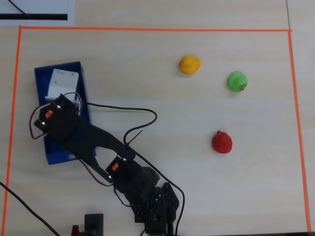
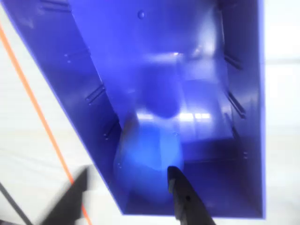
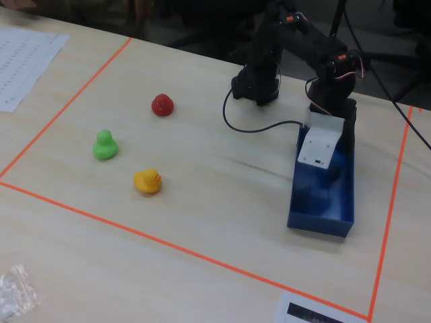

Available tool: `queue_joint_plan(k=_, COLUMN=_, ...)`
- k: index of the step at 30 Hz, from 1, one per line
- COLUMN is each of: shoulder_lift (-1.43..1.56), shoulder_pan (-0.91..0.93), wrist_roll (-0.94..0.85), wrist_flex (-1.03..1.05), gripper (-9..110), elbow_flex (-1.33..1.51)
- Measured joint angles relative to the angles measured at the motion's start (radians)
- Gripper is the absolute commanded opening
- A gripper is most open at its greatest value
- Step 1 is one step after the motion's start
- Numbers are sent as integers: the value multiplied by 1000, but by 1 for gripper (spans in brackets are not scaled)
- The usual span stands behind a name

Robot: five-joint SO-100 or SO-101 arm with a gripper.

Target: Grasp blue duck and put it into box.

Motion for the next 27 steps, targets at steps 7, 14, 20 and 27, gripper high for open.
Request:
queue_joint_plan(k=7, shoulder_lift=120, shoulder_pan=147, wrist_roll=-78, wrist_flex=-25, gripper=0, elbow_flex=118)
queue_joint_plan(k=14, shoulder_lift=563, shoulder_pan=357, wrist_roll=-245, wrist_flex=-227, gripper=0, elbow_flex=537)
queue_joint_plan(k=20, shoulder_lift=1005, shoulder_pan=540, wrist_roll=-411, wrist_flex=-443, gripper=0, elbow_flex=996)
queue_joint_plan(k=27, shoulder_lift=1450, shoulder_pan=652, wrist_roll=-535, wrist_flex=-591, gripper=0, elbow_flex=1456)
